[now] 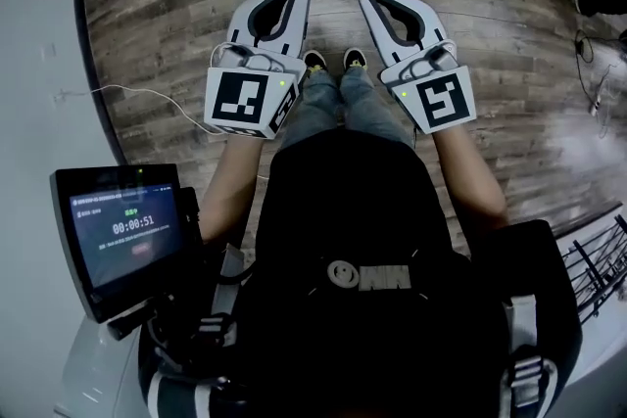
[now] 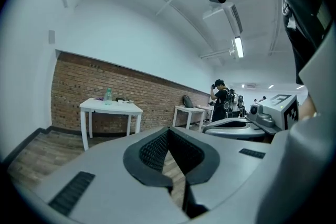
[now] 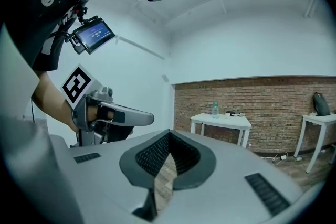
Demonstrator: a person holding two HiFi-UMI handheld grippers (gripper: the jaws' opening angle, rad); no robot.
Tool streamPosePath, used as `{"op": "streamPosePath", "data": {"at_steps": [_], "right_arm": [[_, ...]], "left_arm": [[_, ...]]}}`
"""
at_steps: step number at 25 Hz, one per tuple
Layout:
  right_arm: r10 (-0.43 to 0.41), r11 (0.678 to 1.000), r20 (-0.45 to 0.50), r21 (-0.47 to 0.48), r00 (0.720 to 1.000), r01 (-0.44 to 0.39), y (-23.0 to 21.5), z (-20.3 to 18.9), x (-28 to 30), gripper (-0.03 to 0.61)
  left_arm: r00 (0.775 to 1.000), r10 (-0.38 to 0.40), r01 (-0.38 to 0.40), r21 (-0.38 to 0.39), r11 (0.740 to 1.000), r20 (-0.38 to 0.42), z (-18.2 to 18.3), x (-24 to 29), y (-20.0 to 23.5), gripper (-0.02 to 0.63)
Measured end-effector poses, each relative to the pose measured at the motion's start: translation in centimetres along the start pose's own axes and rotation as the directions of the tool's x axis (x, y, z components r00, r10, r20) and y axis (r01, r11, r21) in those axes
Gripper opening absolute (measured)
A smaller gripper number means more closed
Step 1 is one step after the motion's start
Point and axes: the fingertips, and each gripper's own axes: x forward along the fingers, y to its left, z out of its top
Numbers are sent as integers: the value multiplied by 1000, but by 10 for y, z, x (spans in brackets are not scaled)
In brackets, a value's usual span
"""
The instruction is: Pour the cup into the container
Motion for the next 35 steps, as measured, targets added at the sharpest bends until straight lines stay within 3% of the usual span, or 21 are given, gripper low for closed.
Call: {"op": "streamPosePath", "data": {"at_steps": [5, 9, 14, 21, 35], "right_arm": [[35, 999, -6, 11, 999, -35, 28, -15, -39, 6], [39, 999, 13, 19, 999, -39, 40, -22, -91, 6], [50, 998, 21, 23, 999, -51, 49, -31, -117, 6], [-4, 997, 25, 74, 1000, 2, 47, -38, -220, 6], [-65, 993, 5, 99, 998, 64, 88, -39, -238, 6]], "left_arm": [[1000, 16, -16, -15, 1000, -25, -23, -21, -38, 2], [1000, 13, -12, 14, 1000, -26, -34, -38, -89, 3], [999, 20, -19, 30, 999, -43, -44, -56, -117, 3], [999, 30, -28, 50, 998, -25, -44, -81, -210, 3], [998, 67, -67, 110, 992, 3, -37, -130, -220, 3]]}}
